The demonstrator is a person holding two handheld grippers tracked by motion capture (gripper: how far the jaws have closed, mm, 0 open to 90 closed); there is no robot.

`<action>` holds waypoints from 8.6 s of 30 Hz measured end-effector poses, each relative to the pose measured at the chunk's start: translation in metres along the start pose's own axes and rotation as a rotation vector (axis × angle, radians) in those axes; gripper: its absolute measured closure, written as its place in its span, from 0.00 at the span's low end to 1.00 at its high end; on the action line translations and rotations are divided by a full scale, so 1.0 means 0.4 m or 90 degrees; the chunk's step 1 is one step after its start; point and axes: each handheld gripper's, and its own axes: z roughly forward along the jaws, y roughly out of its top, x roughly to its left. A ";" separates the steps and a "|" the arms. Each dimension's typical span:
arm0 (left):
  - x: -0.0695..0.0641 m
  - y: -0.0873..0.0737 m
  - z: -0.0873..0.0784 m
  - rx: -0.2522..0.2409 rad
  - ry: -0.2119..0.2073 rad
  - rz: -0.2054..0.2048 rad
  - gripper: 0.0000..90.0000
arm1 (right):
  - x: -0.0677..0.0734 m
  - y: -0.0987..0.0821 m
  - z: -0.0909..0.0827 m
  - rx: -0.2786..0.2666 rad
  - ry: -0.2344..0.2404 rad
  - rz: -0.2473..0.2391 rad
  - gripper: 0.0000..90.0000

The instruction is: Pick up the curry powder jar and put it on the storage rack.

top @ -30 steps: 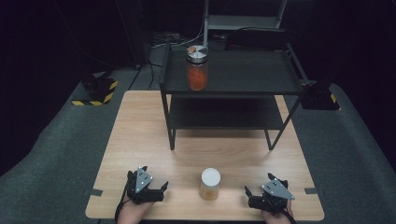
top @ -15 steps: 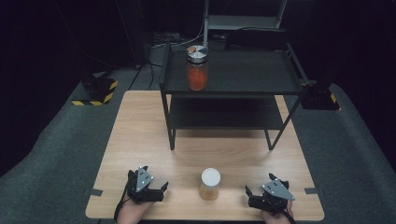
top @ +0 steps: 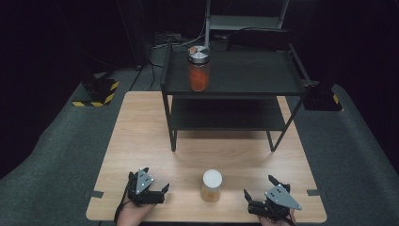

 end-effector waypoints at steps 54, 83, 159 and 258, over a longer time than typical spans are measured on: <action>-0.002 -0.018 -0.011 -0.023 -0.009 0.012 0.00 | 0.089 0.128 0.131 -0.027 0.198 0.000 0.14; 0.015 -0.034 -0.020 -0.039 -0.017 -0.023 0.00 | 0.046 0.089 0.139 -0.070 0.219 0.034 0.37; 0.028 -0.035 -0.020 -0.039 -0.037 -0.021 0.00 | -0.120 0.361 -0.081 -0.228 0.063 0.048 0.37; 0.053 -0.057 -0.028 -0.066 -0.057 -0.056 0.00 | -0.180 0.713 0.160 -0.282 -0.083 0.079 0.37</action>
